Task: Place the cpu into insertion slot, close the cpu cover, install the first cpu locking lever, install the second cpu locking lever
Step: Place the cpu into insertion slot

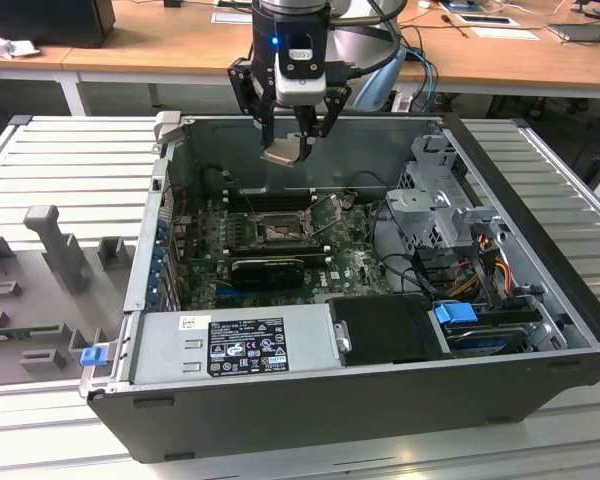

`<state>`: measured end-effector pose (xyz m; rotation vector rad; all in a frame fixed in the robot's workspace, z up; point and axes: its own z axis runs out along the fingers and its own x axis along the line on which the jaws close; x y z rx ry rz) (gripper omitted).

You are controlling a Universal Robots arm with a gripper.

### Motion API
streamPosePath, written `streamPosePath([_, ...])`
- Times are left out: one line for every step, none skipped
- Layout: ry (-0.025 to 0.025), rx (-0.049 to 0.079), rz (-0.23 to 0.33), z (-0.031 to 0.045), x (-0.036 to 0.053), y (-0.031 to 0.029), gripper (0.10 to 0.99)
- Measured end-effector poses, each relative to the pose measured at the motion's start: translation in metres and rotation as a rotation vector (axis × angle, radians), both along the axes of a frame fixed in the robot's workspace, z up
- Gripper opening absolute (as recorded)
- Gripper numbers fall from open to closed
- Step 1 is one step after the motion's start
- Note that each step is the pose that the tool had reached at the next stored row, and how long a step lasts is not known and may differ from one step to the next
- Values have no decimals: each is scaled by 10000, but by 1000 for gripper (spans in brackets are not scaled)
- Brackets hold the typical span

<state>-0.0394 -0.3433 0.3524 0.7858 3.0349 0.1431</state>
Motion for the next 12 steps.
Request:
streamPosePath([0,0,-34,-1,0,0,533])
streamPosePath([0,0,-119,-2,0,0,533])
streamPosePath([0,0,-225,-2,0,0,533])
streamPosePath([0,0,-321,-3,0,0,533])
streamPosePath([-1,1,-412,-5,0,0,533])
streamPosePath([-1,0,-496,-6,0,0,533])
streamPosePath([0,-2,-605,-7,0,0,533])
streamPosePath([-1,-3,-690,-8,0,0,533])
streamPosePath([-1,-4,-797,-9,0,0,533])
streamPosePath([-1,-6,-893,-11,0,0,533])
streamPosePath([-1,-9,-1049,-13,0,0,533])
streamPosePath([-1,-11,-1172,-14,0,0,533])
